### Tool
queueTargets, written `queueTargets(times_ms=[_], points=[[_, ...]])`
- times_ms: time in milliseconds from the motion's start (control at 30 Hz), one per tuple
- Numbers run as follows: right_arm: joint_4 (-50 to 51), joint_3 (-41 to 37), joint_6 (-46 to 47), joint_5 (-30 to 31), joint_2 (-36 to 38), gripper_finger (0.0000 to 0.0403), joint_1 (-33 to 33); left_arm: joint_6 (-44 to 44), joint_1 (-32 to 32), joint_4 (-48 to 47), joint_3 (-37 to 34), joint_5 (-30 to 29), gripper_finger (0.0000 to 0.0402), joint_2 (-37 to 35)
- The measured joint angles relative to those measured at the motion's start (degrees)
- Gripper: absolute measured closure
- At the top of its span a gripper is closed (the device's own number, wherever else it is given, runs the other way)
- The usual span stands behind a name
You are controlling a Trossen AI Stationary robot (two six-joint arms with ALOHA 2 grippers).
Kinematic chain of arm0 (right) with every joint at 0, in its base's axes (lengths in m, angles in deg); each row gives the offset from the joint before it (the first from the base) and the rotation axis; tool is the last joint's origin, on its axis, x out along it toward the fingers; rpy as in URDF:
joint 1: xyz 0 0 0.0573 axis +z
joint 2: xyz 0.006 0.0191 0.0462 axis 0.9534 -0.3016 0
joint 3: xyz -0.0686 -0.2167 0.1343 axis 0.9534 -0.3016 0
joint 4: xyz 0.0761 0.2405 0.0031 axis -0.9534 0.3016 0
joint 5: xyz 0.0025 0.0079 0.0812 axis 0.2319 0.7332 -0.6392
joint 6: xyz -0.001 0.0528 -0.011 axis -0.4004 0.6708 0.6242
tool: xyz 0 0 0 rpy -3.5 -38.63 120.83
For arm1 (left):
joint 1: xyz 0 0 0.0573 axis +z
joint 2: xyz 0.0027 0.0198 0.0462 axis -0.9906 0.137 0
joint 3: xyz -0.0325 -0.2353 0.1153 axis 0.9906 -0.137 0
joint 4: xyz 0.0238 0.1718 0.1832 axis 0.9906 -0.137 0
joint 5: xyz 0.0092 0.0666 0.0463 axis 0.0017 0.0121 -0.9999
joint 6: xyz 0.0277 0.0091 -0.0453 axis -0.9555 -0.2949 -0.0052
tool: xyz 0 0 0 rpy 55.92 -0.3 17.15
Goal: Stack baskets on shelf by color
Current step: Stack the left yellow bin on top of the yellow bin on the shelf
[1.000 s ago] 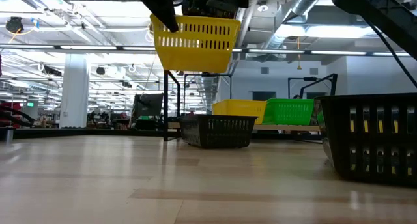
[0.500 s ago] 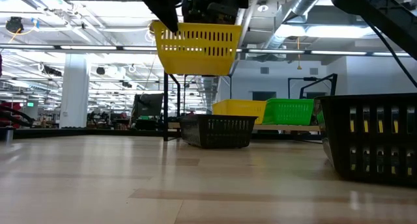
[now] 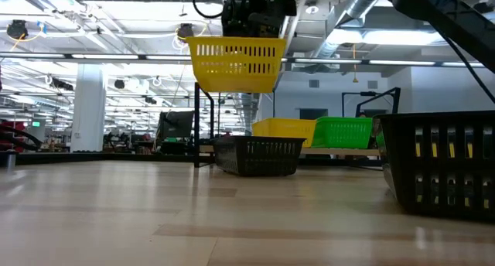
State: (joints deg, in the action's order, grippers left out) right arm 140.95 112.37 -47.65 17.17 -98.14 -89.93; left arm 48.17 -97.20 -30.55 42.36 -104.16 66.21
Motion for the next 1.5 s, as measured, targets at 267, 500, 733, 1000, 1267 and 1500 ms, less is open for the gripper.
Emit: queueTargets(times_ms=[267,500,733,1000,1267,1500], points=[[-0.7,0.8,6.3,8.1,3.7,0.0403,-4.3,13.2,1.2,-18.2,3.7,1.1,0.018,-0.6],[-2.3,1.5,23.9,20.9,12.1,0.0403,-10.2,25.5,1.8,-25.3,3.7,0.8,0.018,-0.8],[-1.0,0.9,38.8,29.1,17.4,0.0403,-12.6,26.2,1.7,-27.4,3.7,3.1,0.018,-0.8],[0.2,-7.2,44.9,30.0,18.0,0.0403,-9.3,21.7,1.7,-27.4,3.7,5.7,0.018,-0.8],[-10.5,-20.8,47.2,25.6,18.2,0.0403,-8.4,18.9,1.7,-27.4,3.7,5.9,0.018,-0.8],[-12.3,-24.9,50.3,25.0,18.4,0.0403,-10.5,18.9,1.7,-27.4,3.7,5.9,0.018,-0.8]])
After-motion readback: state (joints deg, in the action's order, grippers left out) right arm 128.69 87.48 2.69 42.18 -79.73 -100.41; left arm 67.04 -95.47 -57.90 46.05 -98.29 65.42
